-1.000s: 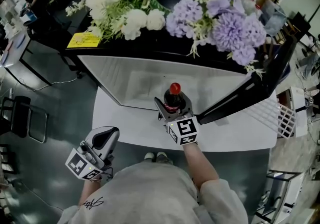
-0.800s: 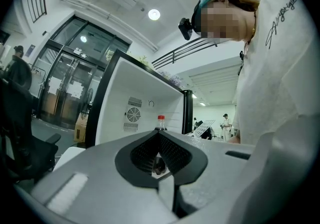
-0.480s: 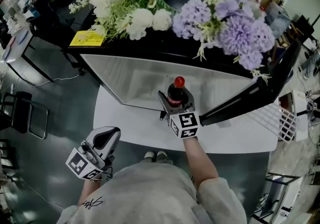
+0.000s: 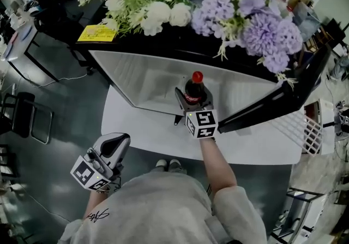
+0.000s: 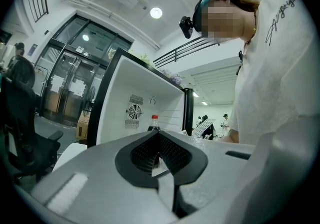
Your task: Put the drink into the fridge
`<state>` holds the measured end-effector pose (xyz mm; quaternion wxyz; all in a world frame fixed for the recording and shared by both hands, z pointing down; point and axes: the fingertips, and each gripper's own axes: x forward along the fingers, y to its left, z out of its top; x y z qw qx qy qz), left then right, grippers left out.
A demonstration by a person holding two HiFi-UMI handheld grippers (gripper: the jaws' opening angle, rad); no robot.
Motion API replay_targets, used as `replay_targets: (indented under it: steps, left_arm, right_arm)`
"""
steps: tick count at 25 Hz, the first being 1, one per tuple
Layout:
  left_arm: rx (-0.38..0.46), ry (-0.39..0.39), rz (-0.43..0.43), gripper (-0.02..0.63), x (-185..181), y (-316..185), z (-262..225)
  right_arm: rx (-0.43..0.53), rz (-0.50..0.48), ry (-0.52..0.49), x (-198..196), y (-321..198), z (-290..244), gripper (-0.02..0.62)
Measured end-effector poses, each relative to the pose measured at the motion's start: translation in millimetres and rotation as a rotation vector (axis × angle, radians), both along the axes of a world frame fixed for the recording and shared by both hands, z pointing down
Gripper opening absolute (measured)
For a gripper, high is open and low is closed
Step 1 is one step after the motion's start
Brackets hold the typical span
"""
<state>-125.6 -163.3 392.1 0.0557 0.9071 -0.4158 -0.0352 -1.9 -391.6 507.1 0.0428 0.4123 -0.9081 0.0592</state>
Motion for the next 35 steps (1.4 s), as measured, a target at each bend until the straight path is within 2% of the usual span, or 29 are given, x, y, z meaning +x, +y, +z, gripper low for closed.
replay_targets:
  steps: [35]
  left_arm:
    - [-0.042, -0.009, -0.075, 0.003, -21.8, 5.7, 11.0]
  right_arm:
    - [0.012, 0.031, 0.007, -9.1, -59.9, 2.6, 0.314]
